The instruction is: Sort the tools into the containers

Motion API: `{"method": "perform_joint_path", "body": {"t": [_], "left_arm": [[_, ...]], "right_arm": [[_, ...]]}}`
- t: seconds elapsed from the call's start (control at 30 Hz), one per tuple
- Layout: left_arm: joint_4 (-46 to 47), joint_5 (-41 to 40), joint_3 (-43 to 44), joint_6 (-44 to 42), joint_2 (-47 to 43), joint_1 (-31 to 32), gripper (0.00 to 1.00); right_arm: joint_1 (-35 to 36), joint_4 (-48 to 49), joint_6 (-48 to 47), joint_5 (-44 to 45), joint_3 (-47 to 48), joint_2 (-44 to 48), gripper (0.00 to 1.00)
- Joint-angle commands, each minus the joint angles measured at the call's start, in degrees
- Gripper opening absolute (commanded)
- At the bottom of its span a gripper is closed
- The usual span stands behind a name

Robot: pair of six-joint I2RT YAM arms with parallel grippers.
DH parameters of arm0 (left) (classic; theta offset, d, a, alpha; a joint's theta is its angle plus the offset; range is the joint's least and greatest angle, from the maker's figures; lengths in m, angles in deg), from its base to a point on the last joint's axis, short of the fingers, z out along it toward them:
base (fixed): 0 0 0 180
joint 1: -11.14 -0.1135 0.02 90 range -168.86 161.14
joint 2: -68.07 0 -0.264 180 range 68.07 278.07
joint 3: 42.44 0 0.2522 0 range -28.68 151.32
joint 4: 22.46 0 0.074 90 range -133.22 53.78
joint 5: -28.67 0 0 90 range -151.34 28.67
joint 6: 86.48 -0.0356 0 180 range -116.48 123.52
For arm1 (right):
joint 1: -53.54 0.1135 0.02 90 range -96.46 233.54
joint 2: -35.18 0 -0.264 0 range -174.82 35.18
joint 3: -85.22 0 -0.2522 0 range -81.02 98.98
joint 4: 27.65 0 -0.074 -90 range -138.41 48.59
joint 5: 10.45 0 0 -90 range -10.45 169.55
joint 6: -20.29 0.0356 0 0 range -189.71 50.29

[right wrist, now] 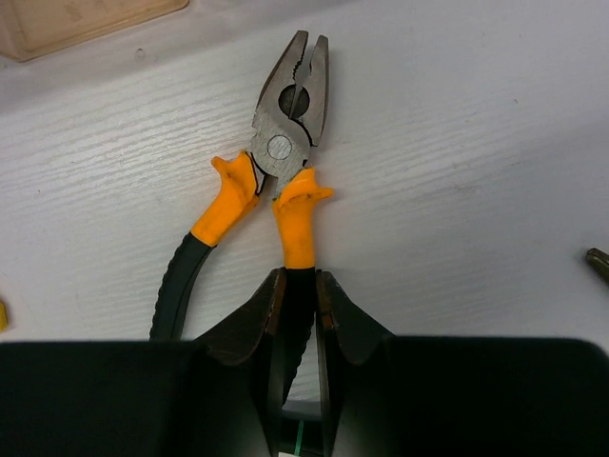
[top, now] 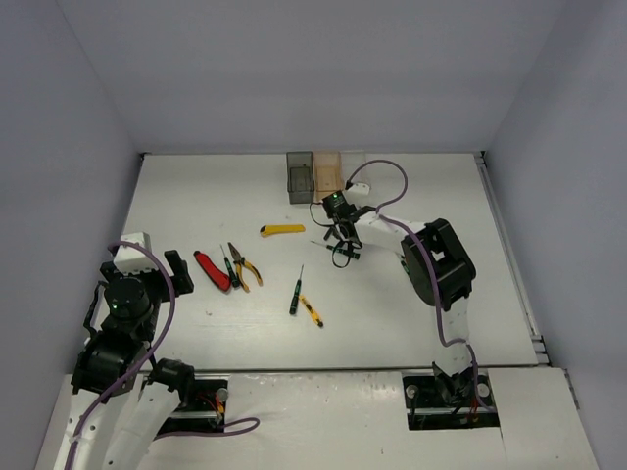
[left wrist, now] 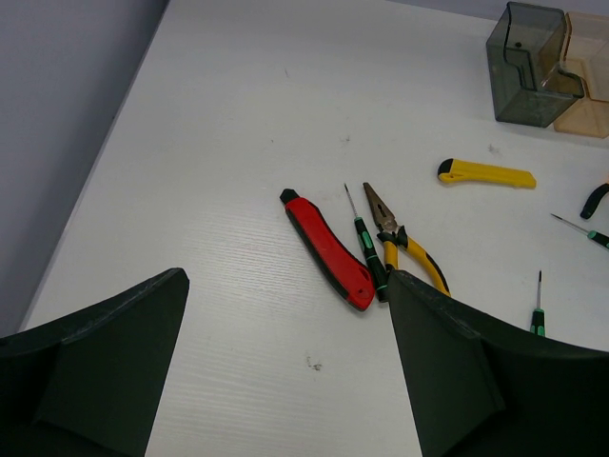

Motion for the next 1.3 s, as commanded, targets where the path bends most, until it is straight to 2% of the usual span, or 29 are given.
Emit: {"method": "perform_joint_path", "body": {"t": [0.0,0.33,0.53,0.63,0.77,0.93,1.0,1.27], "left_arm": [[3.5,0.1,0.7,-0.4,1.2,0.3,0.82],[3.4,-0.1,0.6,-0.5,1.1,0.3,0.82],[3.4,0.0,0.6,-0.5,1.0,0.3,0.82],[3.4,-0.1,0.6,-0.5,1.0,0.3,0.82],[3.4,0.1,0.7,-0.6,1.1,0.4,0.82],[3.4,0.0,0.5,-0.6,1.1,0.4,0.82],[3.4,-0.3,0.4,-0.7,1.0,0.4,0.82],[3.5,-0.4,0.4,-0.9,1.0,0.3,0.82]], "right_arm": [[0.2,-0.4,-3.0,2.6,-1.0,4.2,0.01],[0.2,1.4,-15.5,-0.1,-3.3,15.0,0.0],[0.1,1.7,-25.7,-4.6,-2.4,20.8,0.0],[-0.2,1.9,-31.7,-3.6,-0.7,22.1,0.0],[-2.9,4.1,-41.4,-0.7,2.7,20.9,0.0],[-9.5,6.4,-48.2,-11.9,9.1,16.3,0.0],[-12.0,6.5,-50.3,-14.3,11.4,13.6,0.0],[-14.5,6.9,-54.5,-20.3,19.9,4.9,0.0]]}}
